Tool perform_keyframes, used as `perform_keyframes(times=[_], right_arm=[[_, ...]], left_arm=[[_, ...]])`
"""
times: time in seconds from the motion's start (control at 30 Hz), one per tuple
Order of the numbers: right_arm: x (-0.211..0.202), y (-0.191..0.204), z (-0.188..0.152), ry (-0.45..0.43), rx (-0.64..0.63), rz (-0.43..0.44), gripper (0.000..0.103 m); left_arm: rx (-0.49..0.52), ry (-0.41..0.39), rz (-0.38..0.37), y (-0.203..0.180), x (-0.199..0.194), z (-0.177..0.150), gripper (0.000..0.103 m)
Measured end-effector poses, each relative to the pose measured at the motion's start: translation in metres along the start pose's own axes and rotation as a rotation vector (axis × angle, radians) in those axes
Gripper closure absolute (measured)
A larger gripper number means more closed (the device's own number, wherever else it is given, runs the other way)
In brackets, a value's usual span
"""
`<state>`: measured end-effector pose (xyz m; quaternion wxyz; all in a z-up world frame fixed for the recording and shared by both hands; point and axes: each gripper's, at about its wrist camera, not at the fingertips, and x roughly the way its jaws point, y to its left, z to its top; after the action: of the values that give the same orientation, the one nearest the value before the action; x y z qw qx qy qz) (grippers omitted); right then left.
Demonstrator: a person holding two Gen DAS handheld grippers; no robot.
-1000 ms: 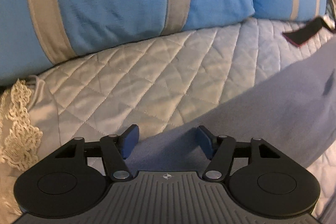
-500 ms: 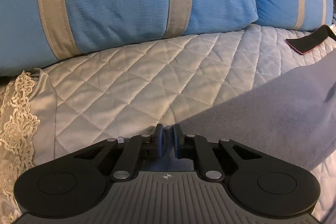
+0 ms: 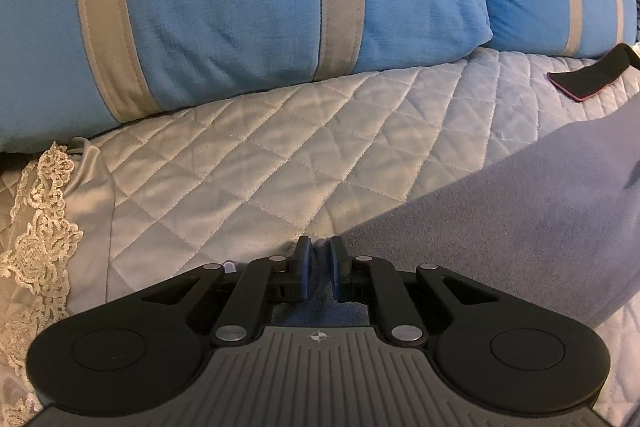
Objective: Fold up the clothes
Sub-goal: 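Grasp the folded leg edge with the left gripper while the right gripper grasps the waistband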
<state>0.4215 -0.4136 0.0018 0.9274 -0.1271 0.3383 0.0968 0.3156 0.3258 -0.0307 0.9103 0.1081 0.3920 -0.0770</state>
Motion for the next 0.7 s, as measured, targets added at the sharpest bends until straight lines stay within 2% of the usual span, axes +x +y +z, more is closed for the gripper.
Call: perform_keyframes(times=[0.03,0.1,0.13,0.17,0.27,0.33,0.47,0.7], right_arm=[[0.006,0.0,0.0,0.016,-0.006,0.011,0.033],[0.015,0.0,0.0,0.041,-0.015,0.051,0.045],[0.018,0.0,-0.001,0.05,-0.018,0.082,0.066],[0.021,0.001,-0.001,0.059,-0.021,0.113,0.08],[0.021,0.004,-0.002,0.066,-0.022,0.146,0.096],[0.018,0.004,-0.002,0.064,-0.013,0.141,0.099],[-0.001,0.006,-0.002,0.0,-0.022,0.102,0.1],[-0.06,0.001,-0.001,-0.086,-0.016,0.099,0.1]], left_arm=[[0.001,-0.002,-0.001,0.0,0.0,0.0,0.093],[0.005,-0.005,-0.003,0.0,-0.001,-0.001,0.093],[0.009,-0.003,-0.005,0.0,-0.001,0.0,0.093],[0.015,-0.002,-0.006,0.0,-0.001,0.0,0.093],[0.025,-0.007,-0.003,-0.002,-0.003,0.001,0.096],[0.024,-0.023,0.004,-0.002,-0.008,0.001,0.097],[0.003,-0.076,0.009,0.004,-0.031,0.003,0.097],[-0.035,-0.204,0.011,0.006,-0.091,-0.006,0.097]])
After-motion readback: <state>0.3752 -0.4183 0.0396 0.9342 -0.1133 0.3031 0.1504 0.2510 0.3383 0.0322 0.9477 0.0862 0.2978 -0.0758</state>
